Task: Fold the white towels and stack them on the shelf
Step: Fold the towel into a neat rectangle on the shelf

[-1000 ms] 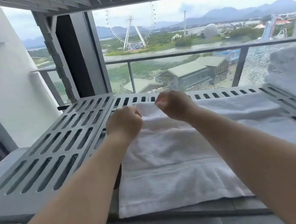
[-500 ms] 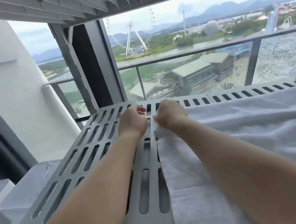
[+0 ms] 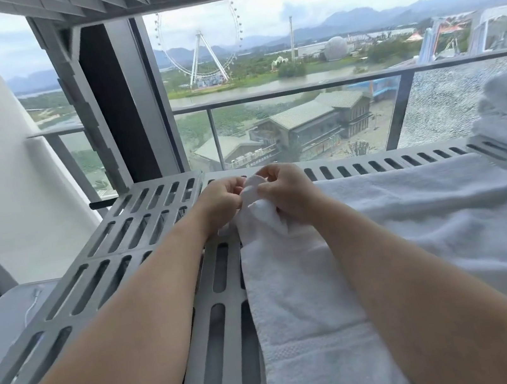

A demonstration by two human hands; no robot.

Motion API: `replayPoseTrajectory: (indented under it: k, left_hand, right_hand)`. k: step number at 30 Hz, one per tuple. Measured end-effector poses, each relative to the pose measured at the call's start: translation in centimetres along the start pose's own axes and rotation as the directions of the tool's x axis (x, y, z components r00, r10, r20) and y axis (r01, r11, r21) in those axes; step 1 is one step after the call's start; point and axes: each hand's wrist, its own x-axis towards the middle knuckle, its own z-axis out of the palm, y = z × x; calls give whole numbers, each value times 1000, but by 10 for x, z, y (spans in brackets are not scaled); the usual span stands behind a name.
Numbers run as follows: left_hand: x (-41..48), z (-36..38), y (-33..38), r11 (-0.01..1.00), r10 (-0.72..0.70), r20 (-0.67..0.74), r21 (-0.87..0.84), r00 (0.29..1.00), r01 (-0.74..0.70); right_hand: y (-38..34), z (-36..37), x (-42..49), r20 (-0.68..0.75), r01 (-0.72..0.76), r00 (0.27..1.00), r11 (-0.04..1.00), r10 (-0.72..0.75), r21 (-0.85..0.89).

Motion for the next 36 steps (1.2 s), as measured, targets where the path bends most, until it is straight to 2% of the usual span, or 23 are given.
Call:
replayPoseTrajectory:
  k: [6, 10, 14, 17, 20, 24, 26, 28, 30, 32, 34, 36]
  left_hand:
    - [-6, -3, 3, 985, -34, 8, -166, 999, 34]
    - [-8, -6, 0, 990, -26, 38, -136, 999, 31]
    - [-7, -8, 4, 986, 9, -28, -165, 1000, -14]
    - [-9, -7, 10, 984, -17, 65, -174, 998, 29]
    - [-13, -7, 11, 998, -21, 113, -60, 993, 28]
    - [-15, -13, 11, 984, -1, 19, 178, 1000, -2]
    - [-14, -13, 14, 979, -2, -31, 205, 1000, 8]
    - [-13, -11, 17, 974, -8, -72, 225, 997, 24]
    - [-12, -11, 18, 945, -3, -110, 323, 994, 39]
    - [-12, -14, 15, 884, 25, -184, 463, 983, 64]
    - [-15, -18, 9, 835, 59, -261, 542, 964, 95]
    - [-18, -20, 3, 816, 86, -291, 569, 953, 100]
  right_hand:
    - [-8, -3, -3, 14, 5, 1000, 994, -6, 105]
    - [-8, -5, -4, 2, -13, 1000, 975, 13, 220]
    - [-12, -12, -2, 1, -71, 997, 915, 77, 397]
    - [-12, -16, 1, -12, -100, 993, 882, 119, 460]
    - [-14, -15, 3, -83, -98, 986, 901, 147, 422]
    - [-21, -20, 4, -150, -110, 968, 878, 200, 465]
    - [-25, -22, 5, -170, -107, 962, 871, 212, 479]
    - [-28, -20, 5, -185, -109, 958, 876, 218, 470]
    - [-30, -16, 4, -158, -135, 963, 900, 218, 414]
    - [-29, -13, 1, -6, -191, 980, 949, 199, 252]
    - [-28, -11, -3, 198, -210, 961, 975, 194, 66]
    - [-26, -9, -7, 276, -171, 946, 985, 172, -28]
